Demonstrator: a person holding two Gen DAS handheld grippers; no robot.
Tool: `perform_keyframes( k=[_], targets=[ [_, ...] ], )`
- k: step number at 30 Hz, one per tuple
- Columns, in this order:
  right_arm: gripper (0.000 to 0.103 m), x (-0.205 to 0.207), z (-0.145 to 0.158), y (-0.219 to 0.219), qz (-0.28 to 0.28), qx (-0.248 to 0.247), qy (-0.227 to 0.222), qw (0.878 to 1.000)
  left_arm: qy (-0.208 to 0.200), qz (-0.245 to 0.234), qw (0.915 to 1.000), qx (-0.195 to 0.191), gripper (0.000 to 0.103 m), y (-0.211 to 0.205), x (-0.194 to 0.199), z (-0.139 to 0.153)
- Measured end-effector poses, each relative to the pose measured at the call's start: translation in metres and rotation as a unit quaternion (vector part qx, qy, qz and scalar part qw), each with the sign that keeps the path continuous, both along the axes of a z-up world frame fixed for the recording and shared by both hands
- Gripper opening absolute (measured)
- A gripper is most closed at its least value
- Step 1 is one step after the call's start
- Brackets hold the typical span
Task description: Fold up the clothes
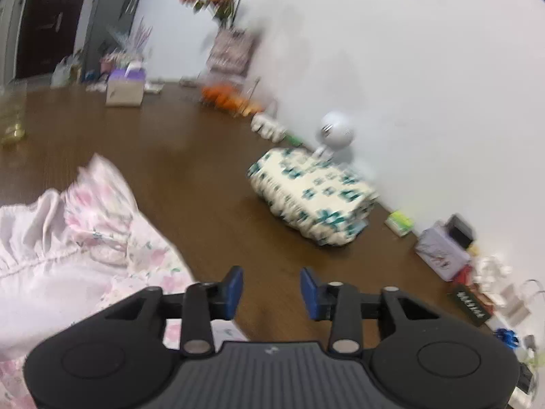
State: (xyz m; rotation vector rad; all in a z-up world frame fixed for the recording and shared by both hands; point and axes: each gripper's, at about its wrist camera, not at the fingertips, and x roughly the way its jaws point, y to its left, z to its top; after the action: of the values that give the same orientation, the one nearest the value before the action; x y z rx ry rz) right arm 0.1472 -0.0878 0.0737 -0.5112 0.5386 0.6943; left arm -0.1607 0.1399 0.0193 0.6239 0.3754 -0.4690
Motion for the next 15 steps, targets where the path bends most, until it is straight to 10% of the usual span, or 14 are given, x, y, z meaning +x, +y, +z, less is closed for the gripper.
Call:
perform_keyframes(
  k=[2, 6, 12, 15],
  targets=[
    [0.036, -0.018, 0.006, -0.018, 0.04, 0.016, 0.034, 0.998, 0.018, 0.012, 0.9979, -0.061, 0.019, 0.012, -0.001, 0.016],
    [0.034, -0.043, -0.014, -0.03, 0.091, -0.007, 0.097, 0.991, 0.0, 0.006, 0.9813, -0.192, 0.075, 0.017, 0.017, 0.051],
    [0.018, -0.041, -0.032, -0.041, -0.074, 0.008, 0.105, 0.992, 0.067, -0.027, 0.9929, -0.094, 0.078, -0.038, 0.085, 0.032],
    [0.037, -0.084, -0.023, -0.063, 0.01, 0.121, 0.182, 0.976, 0.15, -0.009, 0.9846, -0.09, 0.055, -0.032, 0.101, 0.019]
  ],
)
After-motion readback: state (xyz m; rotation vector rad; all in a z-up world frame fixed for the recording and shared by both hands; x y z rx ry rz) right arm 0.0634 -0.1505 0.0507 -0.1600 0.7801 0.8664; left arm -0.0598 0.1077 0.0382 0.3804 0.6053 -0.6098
